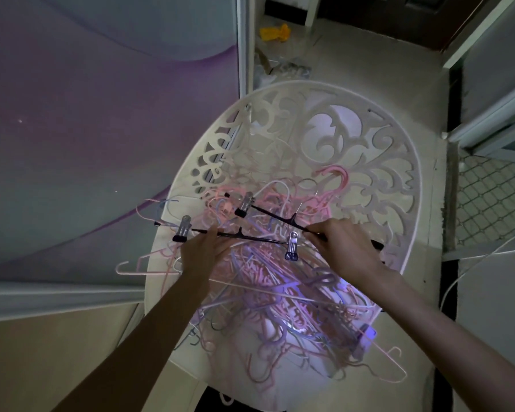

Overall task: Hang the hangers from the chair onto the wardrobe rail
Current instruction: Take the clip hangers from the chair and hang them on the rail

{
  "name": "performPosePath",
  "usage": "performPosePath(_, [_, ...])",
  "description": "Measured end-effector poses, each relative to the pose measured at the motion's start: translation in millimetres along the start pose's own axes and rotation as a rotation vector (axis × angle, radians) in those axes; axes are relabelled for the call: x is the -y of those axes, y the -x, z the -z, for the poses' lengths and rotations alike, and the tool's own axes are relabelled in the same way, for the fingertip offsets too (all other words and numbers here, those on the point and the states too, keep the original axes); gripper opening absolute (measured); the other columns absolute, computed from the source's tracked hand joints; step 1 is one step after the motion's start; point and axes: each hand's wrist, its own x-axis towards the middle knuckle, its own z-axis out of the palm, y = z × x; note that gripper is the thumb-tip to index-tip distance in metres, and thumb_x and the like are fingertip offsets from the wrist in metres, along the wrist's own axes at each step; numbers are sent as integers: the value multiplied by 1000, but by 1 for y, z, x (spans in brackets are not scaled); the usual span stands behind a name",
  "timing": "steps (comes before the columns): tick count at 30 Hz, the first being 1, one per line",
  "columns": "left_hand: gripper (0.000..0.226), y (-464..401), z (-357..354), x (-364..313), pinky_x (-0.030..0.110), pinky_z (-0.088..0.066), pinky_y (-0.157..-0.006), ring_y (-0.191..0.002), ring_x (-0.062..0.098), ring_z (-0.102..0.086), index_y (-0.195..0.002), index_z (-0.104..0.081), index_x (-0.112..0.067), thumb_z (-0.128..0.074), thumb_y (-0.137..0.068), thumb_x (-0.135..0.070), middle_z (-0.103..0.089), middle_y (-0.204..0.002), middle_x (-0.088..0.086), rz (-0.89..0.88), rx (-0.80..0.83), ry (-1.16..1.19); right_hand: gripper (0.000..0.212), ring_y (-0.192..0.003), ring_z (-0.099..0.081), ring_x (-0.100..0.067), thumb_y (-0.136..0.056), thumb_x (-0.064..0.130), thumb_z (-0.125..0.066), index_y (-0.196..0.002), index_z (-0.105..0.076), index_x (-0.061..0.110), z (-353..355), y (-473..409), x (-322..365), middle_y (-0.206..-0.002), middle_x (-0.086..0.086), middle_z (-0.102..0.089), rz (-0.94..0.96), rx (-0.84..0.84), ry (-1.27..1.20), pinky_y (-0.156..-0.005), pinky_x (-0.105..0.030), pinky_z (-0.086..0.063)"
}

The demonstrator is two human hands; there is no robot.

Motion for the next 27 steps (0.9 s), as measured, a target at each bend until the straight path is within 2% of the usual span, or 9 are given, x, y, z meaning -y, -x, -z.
performPosePath(2, [23, 2, 4, 4, 13, -53, -50, -50, 3, -67, -80, -61, -6, -47, -97, -14, -70, -54, -5, -17, 21, -23, 23, -51, -36, -16, -94, 27, -54, -90, -72, 13, -7, 1, 0, -55, -8, -42, -38, 86, -230, -54, -32, -26])
performPosePath(7, [20, 8, 10, 18, 16, -56, -61, -54, 3, -69, -90, -61, -4, -45, -98, -13, -71, -57, -3, 30, 32, 81, 24, -43, -18, -8, -91, 21, -59, -86, -75, 3, -12, 5, 1, -46, 2, -28, -128, 214, -743, -45, -21, -17])
performPosePath(11, [22, 12, 14, 22, 17, -58, -59, -60, 5, -71, -104, -60, -1, -44, -98, -16, -73, -65, 2, 110, 40, 170, 19, -38, -18, -7, -91, 17, -59, -85, -75, 9, -10, 9, 5, -40, 8, -26, -121, 233, -668, -44, -19, -16])
performPosePath(15, [22, 31, 22, 15, 18, -56, -58, -54, 6, -69, -87, -58, -3, -43, -99, -13, -68, -97, 23, 113, 3, 154, 20, -35, -21, -7, -91, 18, -59, -90, -75, 6, 5, 23, 14, -35, 8, -30, -125, 244, -681, -40, -12, -18])
performPosePath(20, [20, 60, 32, -6, 18, -54, -66, -89, 18, -71, -82, -54, -9, -43, -99, -16, -60, -122, 22, 43, -34, 3, 24, -35, -26, -4, -90, 20, -60, -98, -73, 0, 31, 30, 27, -58, -8, -39, -239, 366, -783, -37, -13, -25])
performPosePath(22, [19, 62, 36, -11, 19, -54, -66, -85, 13, -72, -86, -55, -7, -44, -99, -16, -61, -121, 22, 37, -52, -14, 32, -35, -29, -5, -90, 21, -60, -83, -69, -9, 34, 26, 30, -59, -11, -42, -207, 402, -698, -39, -13, -27])
performPosePath(23, [19, 63, 38, -14, 20, -53, -69, -96, 20, -70, -87, -55, -7, -43, -99, -16, -63, -117, 22, 38, -65, -17, 36, -34, -31, -4, -90, 21, -60, -75, -64, -11, 35, 23, 32, -58, -11, -44, -186, 405, -657, -39, -12, -28])
performPosePath(25, [24, 72, 48, -20, 20, -52, -70, -109, 32, -62, -82, -54, -8, -38, -100, -12, -72, -88, 15, 39, -81, 15, 33, -33, -31, -3, -90, 21, -61, -69, -63, -4, 37, 25, 41, -55, -10, -45, -161, 417, -645, -38, -11, -28])
performPosePath(27, [29, 79, 56, -22, 19, -51, -65, -95, 28, -63, -80, -52, -8, -32, -101, -8, -70, -60, 3, 39, -60, 59, 32, -32, -31, -2, -89, 21, -62, -63, -65, 3, 35, 25, 46, -47, -2, -47, -159, 410, -662, -38, -12, -29])
